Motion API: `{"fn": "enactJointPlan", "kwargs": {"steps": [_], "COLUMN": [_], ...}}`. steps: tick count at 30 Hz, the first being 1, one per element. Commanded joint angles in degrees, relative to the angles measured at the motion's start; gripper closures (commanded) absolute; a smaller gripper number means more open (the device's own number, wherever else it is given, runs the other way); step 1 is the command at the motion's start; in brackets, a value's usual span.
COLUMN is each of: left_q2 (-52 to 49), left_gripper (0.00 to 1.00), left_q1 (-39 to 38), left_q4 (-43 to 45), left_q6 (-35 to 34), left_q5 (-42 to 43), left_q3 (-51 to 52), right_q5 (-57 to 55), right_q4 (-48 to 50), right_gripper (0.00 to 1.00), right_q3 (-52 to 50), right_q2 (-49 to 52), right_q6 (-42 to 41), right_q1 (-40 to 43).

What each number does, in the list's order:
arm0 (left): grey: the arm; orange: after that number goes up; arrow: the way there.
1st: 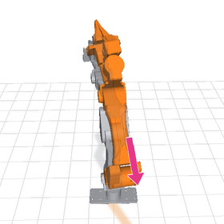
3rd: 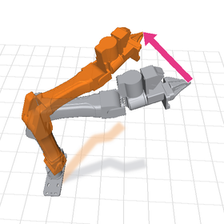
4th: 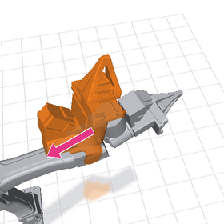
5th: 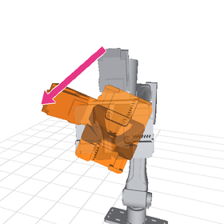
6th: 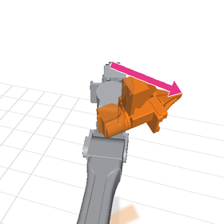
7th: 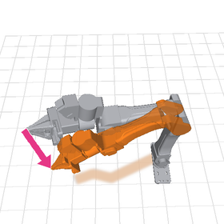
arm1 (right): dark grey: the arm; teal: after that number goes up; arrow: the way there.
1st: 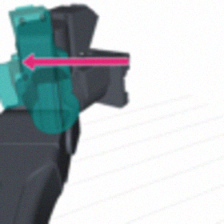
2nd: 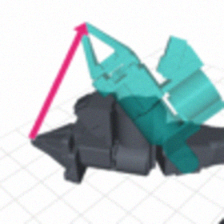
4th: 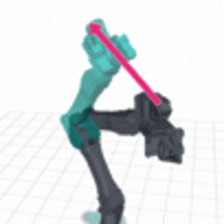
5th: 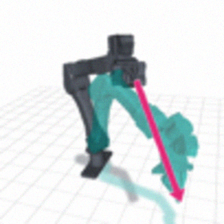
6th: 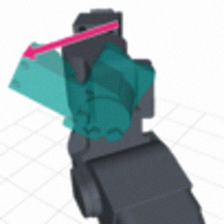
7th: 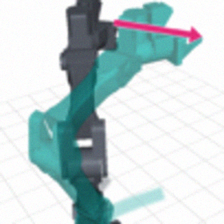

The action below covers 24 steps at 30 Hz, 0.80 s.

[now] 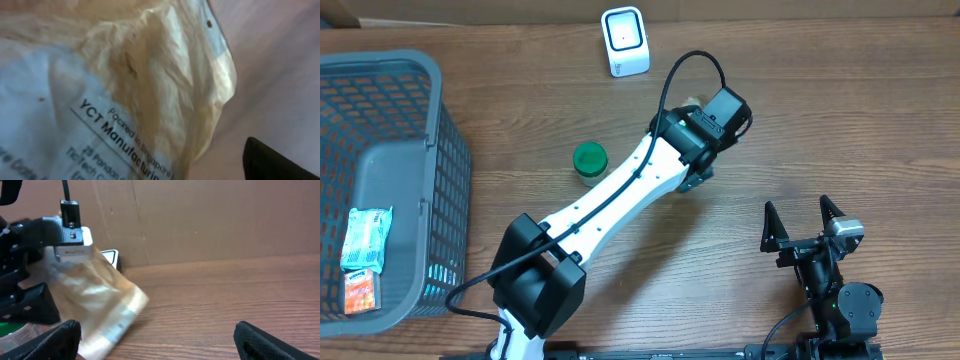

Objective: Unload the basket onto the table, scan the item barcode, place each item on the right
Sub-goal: 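Hold the kraft pouch label in front of the white scanner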

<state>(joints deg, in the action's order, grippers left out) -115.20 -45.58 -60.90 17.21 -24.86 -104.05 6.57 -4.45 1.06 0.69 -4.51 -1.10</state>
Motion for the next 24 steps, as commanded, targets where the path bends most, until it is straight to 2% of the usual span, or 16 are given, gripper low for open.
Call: {"fn": "enactJointPlan", "kwargs": {"steps": [1, 5, 11, 12, 13, 14, 15, 18, 19, 20, 22, 24], "left_q2": [1.0, 1.0, 1.0, 1.0, 1.0, 1.0, 1.0, 1.0, 1.0, 1.0, 1.0, 1.0], "left_gripper": [0.11, 0.05, 0.03, 0.09, 0.32, 0.66, 0.94, 0.96, 0.94, 0.76, 0.30, 0.09], "left_q1": [-1.0, -2.2, -5.0, -5.9, -6.9, -7.5, -7.6, -7.3, -6.8, -6.4, -5.3, -4.4], "left_q4": [-0.4, -0.9, -2.0, -2.8, -3.7, -3.8, -3.7, -2.3, -2.2, -2.2, -2.2, -2.2], "left_q6": [-1.0, -1.0, -0.5, -0.5, -0.5, -0.6, -1.1, -2.9, -3.7, -4.2, -5.4, -6.6], "left_q5": [-22.0, -22.6, -22.6, -21.9, -19.8, -18.4, -18.3, -18.8, -19.1, -19.1, -19.0, -19.0], "left_q3": [-1.6, -1.6, -1.6, -1.6, -1.6, -1.6, -1.6, -1.6, -1.6, -1.6, -1.6, -1.6], "right_q5": [-0.7, -0.7, -0.7, -0.7, -0.7, -0.7, -0.7, -0.7, -0.7, -0.7, -0.7, -0.7], "right_q4": [0.3, 0.3, 0.3, 0.3, 0.3, 0.3, 0.3, 0.3, 0.3, 0.3, 0.3, 0.3], "right_gripper": [0.00, 0.00, 0.00, 0.00, 0.00, 0.00, 0.00, 0.00, 0.00, 0.00, 0.00, 0.00], "right_q3": [-0.6, -0.6, -0.6, -0.6, -0.6, -0.6, -0.6, -0.6, -0.6, -0.6, -0.6, -0.6], "right_q2": [-0.4, -0.4, -0.4, -0.4, -0.4, -0.4, -0.4, -0.4, -0.4, -0.4, -0.4, -0.4], "right_q6": [0.0, 0.0, 0.0, 0.0, 0.0, 0.0, 0.0, 0.0, 0.0, 0.0, 0.0, 0.0], "right_q1": [0.4, 0.4, 0.4, 0.4, 0.4, 0.4, 0.4, 0.4, 0.4, 0.4, 0.4, 0.4]}}
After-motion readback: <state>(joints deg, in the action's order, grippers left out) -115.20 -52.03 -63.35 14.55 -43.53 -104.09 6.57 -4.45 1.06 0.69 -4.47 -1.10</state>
